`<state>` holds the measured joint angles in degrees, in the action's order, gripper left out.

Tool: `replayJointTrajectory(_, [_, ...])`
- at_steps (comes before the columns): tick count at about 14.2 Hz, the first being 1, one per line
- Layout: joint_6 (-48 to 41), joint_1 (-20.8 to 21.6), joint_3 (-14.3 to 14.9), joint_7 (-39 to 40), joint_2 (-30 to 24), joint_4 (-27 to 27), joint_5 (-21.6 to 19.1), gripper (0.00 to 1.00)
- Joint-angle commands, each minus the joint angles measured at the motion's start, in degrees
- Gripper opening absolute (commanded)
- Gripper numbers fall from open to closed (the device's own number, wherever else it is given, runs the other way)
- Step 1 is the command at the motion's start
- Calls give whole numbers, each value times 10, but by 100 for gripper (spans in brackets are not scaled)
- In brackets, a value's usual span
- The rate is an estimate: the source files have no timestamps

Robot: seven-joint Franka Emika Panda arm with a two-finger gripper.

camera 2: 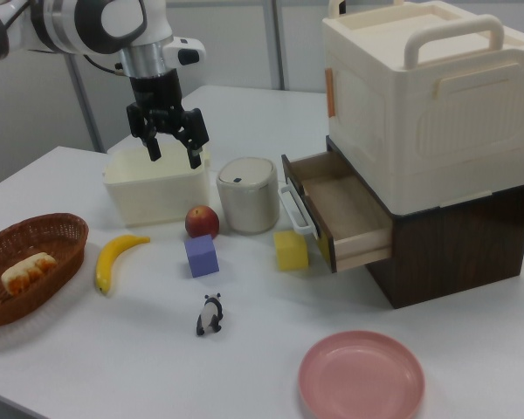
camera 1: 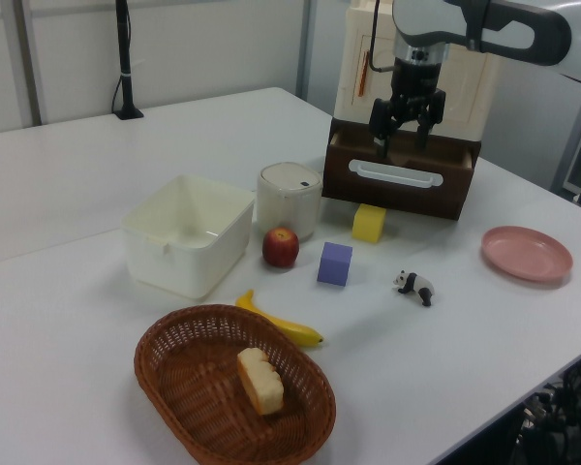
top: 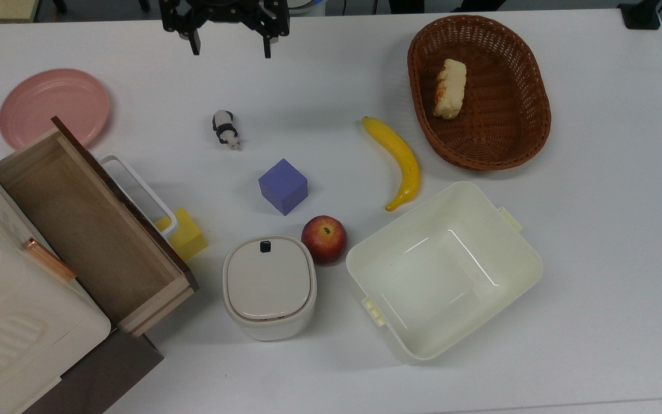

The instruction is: Slide open the drawer

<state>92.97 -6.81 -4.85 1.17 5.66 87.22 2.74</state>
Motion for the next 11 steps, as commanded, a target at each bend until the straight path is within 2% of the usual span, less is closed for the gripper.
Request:
replayJointTrajectory(1, [-13,4,11,-15,-25,15,-16,100])
replayJointTrajectory(11, [-25,4,10,-16,-25,16,-21,100])
